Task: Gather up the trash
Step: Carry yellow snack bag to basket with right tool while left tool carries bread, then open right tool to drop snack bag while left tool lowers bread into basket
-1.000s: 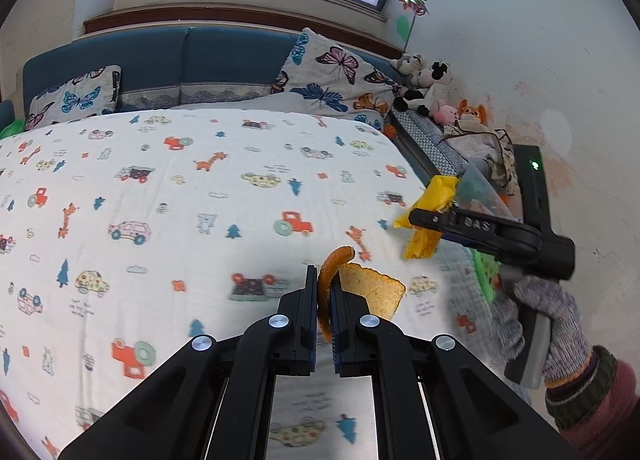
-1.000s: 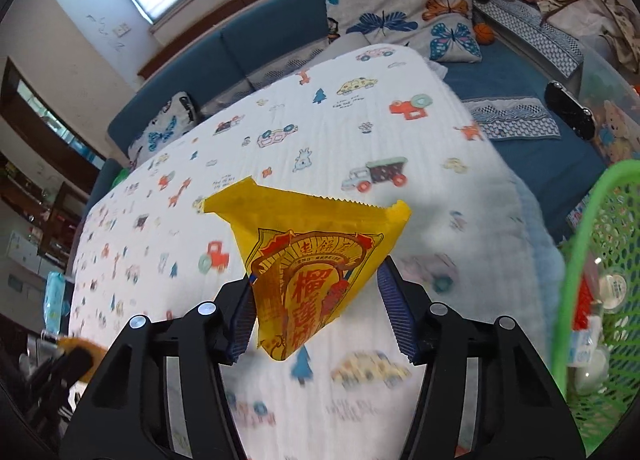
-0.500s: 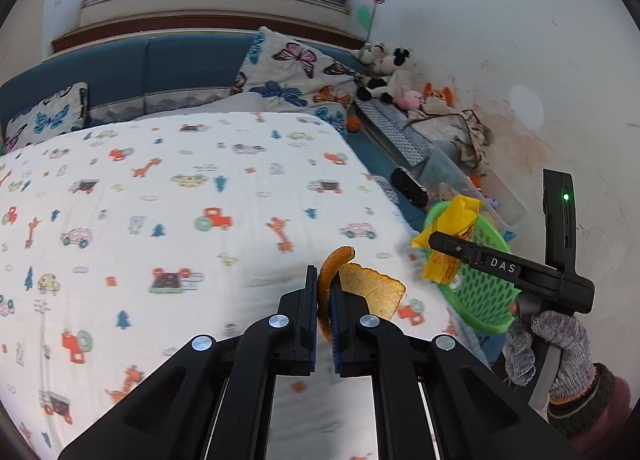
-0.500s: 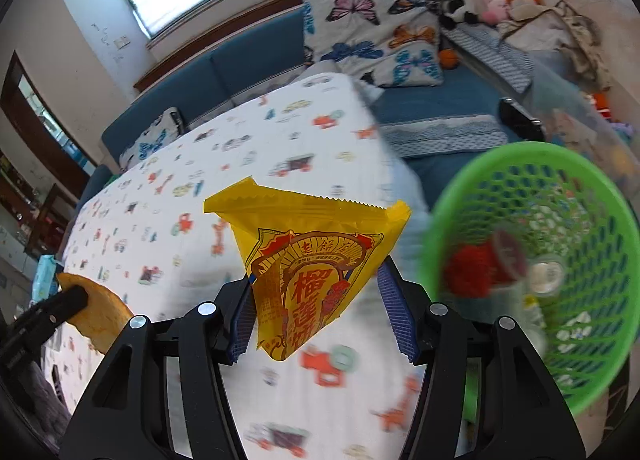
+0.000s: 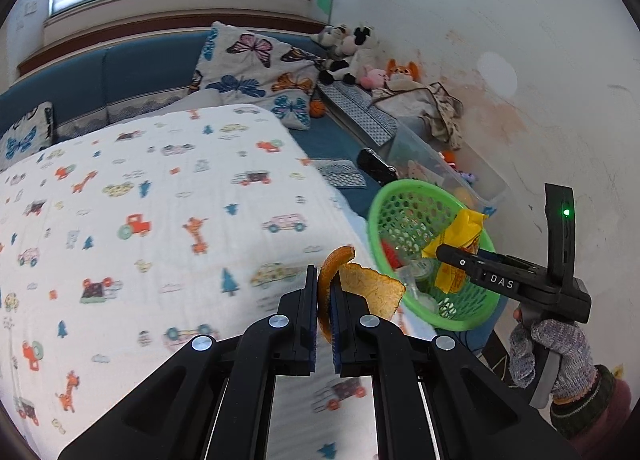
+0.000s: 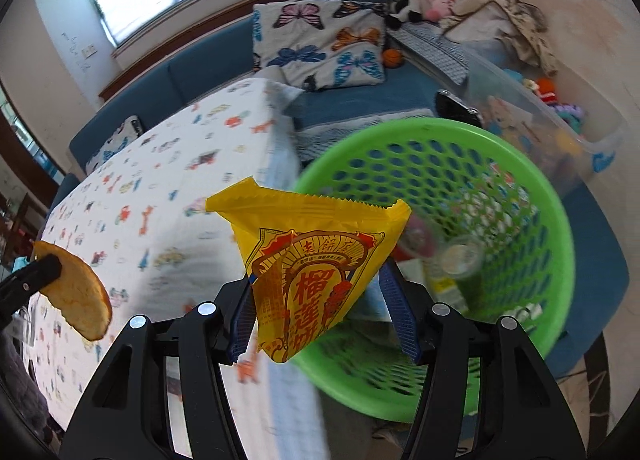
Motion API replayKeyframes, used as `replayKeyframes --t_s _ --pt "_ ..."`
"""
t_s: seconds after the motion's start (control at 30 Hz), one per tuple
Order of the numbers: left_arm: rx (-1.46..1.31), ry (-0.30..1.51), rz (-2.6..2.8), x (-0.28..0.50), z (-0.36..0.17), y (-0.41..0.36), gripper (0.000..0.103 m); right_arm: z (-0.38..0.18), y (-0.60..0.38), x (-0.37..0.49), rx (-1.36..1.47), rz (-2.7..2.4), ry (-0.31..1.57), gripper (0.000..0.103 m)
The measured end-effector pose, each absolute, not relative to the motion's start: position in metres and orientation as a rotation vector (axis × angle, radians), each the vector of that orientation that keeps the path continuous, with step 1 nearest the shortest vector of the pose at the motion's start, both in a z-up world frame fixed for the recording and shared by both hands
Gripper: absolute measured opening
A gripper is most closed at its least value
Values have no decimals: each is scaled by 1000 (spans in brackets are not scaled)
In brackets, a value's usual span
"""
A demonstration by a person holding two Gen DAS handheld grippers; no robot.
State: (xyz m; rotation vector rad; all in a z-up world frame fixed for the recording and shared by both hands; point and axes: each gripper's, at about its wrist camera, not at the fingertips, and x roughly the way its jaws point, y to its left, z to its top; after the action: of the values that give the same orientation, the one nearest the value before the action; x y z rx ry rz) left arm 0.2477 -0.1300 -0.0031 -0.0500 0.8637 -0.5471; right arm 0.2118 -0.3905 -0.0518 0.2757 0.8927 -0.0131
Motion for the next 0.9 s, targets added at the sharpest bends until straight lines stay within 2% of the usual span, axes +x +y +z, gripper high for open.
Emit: replayKeyframes --t_s 0.37,0.7,0.83,0.9 --pt "7 890 -602 253 -9 -191 6 -70 -446 192 291 -111 927 62" --pt "55 905 -636 257 -16 -233 6 -74 -473 186 307 -155 925 75" --pt "69 912 -642 259 -20 -247 6 -74 -480 182 311 -169 919 76" --pt "72 918 -644 260 -22 -252 6 -73 -483 178 316 -174 913 80"
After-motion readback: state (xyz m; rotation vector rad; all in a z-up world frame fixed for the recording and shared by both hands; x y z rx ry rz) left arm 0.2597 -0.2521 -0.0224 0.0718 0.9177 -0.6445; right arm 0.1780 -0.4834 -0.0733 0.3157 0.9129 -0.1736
